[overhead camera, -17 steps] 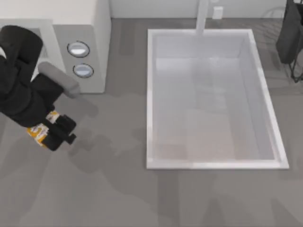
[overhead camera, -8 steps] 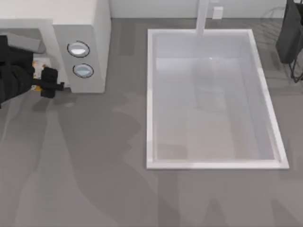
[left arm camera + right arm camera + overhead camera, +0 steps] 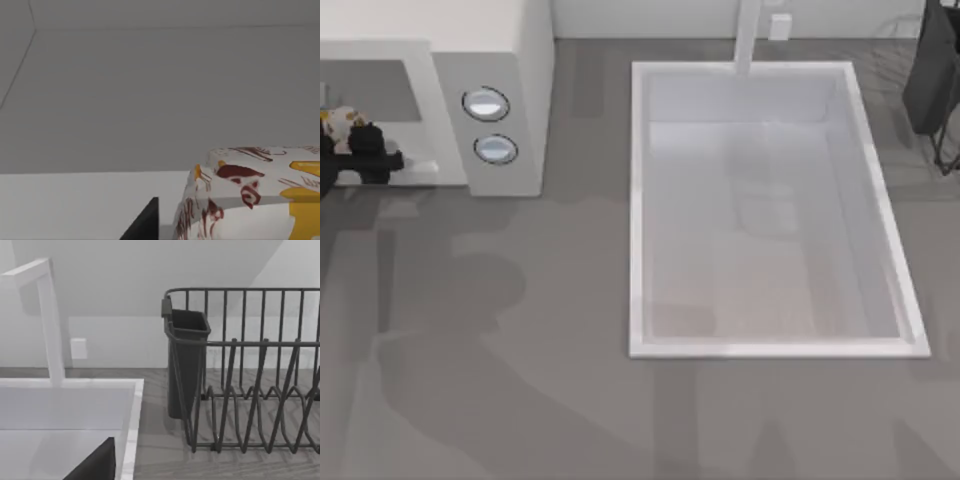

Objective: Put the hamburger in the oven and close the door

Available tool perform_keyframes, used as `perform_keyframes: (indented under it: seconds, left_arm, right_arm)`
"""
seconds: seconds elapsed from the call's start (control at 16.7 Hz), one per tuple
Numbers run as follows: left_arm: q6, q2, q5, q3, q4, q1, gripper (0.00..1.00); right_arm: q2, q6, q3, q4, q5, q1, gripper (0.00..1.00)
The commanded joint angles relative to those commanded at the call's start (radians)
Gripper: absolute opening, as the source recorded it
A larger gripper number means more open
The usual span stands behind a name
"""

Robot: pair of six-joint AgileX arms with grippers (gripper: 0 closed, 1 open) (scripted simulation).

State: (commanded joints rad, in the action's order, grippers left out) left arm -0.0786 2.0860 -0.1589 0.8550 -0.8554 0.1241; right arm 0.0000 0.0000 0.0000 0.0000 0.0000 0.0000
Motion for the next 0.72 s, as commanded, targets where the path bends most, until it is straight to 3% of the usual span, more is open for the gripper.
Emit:
perform_keyframes:
  seconds: [0.48,0.72]
  left_arm:
    - [0.007,0.011,-0.002,0.015,-0.018,0.002,0.0]
    - [0.01,0.095,0.001,0.149,0.034,-0.009,0.0]
  right_arm:
    - [0.0,0.0,0.0,0.0,0.0,0.0,1.0]
    - [0.0,0.0,0.0,0.0,0.0,0.0,1.0]
